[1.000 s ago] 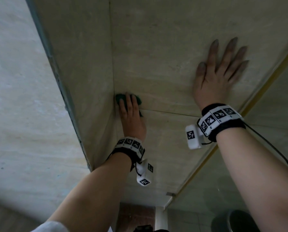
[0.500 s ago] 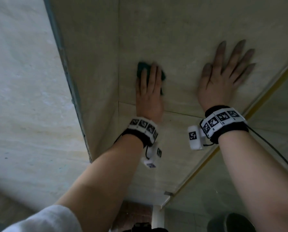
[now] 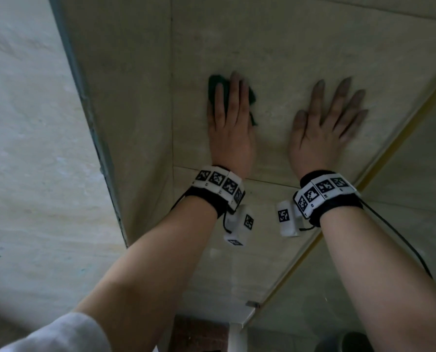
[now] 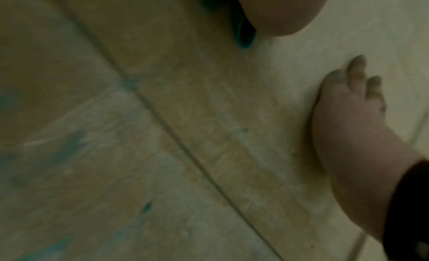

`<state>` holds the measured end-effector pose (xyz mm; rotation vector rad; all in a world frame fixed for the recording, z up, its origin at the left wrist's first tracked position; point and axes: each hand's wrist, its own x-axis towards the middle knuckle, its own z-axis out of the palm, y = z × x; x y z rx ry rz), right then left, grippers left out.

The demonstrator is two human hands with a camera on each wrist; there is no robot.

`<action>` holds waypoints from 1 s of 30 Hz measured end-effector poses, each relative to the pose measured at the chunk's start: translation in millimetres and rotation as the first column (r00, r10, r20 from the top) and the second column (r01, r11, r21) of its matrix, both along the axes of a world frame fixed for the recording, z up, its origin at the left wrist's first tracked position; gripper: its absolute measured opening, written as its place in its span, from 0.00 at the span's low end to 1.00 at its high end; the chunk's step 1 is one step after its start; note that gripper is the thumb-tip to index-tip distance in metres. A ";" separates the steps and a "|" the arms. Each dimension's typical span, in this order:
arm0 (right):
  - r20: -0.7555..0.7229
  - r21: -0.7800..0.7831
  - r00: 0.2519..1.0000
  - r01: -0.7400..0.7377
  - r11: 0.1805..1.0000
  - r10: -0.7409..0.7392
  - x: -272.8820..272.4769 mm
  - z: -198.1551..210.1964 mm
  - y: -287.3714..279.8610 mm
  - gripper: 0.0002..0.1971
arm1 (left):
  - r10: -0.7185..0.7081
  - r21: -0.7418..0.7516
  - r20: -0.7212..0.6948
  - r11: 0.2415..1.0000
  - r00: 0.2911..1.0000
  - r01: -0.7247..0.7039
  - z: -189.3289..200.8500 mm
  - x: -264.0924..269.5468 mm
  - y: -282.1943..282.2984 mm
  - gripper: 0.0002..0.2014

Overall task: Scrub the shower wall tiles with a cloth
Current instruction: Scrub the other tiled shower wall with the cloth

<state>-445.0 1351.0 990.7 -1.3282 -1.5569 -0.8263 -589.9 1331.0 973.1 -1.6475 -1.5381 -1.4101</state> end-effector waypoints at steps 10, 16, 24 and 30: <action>0.029 -0.039 1.000 -0.011 0.999 0.012 4.4 -1.0 -2.0 0.27 | -0.118 -0.129 -0.652 0.991 0.749 0.043 -119.6 -9.7 -5.3 0.34; 0.034 -0.094 0.999 -0.010 0.996 0.013 6.8 -1.8 -2.2 0.27 | 0.085 -0.105 -0.165 0.989 0.983 -0.103 -122.2 -25.0 -10.8 0.28; 0.013 -0.112 1.000 0.003 0.994 -0.002 4.4 -1.6 -3.4 0.28 | 0.140 -0.198 0.237 0.976 0.961 -0.093 -110.0 -31.2 -14.6 0.25; 0.014 -0.079 1.000 0.008 0.997 -0.007 3.7 -2.8 -0.6 0.27 | -0.084 -0.455 -0.150 0.890 0.985 0.007 -128.3 3.4 -15.7 0.28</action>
